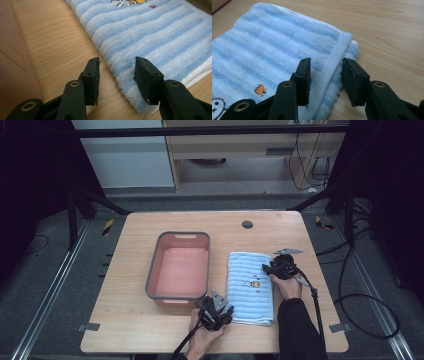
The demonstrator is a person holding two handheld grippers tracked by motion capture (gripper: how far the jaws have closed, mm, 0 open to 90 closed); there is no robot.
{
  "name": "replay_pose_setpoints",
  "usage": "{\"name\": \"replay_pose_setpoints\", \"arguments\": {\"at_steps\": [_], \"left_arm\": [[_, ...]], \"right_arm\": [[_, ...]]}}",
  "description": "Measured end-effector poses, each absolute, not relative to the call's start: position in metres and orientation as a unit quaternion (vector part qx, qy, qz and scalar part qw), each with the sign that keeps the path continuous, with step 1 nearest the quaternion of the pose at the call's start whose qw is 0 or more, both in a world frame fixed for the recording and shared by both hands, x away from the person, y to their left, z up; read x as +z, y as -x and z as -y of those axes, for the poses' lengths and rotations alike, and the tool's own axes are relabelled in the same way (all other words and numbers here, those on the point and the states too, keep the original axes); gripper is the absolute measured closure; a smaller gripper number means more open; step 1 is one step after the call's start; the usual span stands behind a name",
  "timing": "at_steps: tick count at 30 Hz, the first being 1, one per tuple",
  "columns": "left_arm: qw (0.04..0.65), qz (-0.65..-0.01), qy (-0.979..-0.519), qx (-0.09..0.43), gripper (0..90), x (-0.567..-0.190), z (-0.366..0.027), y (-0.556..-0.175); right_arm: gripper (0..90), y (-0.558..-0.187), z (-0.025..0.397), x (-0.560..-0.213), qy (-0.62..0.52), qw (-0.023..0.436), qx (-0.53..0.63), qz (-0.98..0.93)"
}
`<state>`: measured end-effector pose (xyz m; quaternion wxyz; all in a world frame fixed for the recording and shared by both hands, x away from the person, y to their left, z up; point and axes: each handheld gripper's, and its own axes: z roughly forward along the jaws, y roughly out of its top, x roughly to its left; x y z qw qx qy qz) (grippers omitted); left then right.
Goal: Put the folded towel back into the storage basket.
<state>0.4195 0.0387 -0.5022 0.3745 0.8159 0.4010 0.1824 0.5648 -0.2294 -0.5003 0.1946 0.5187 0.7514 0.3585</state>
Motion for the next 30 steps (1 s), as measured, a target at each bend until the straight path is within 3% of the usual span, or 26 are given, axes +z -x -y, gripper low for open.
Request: {"name": "replay_pose_setpoints", "arguments": {"at_steps": [9, 12, 19, 30], "left_arm": [[0.375, -0.407, -0.817, 0.165, 64.6, -0.502, -0.036, -0.420], [0.377, -0.409, -0.817, 0.154, 73.9, -0.501, -0.035, -0.421], [0.380, -0.409, -0.815, 0.154, 85.6, -0.501, -0.034, -0.420], [0.416, -0.406, -0.799, 0.156, 87.0, -0.489, -0.041, -0.417]], "right_arm": [[73.5, -0.563, 0.229, -0.502, -0.518, 0.176, 0.368, -0.752], [78.9, -0.563, 0.228, -0.501, -0.518, 0.168, 0.372, -0.752], [82.5, -0.562, 0.229, -0.500, -0.514, 0.166, 0.378, -0.752], [82.8, -0.554, 0.228, -0.480, -0.490, 0.187, 0.400, -0.751]]}}
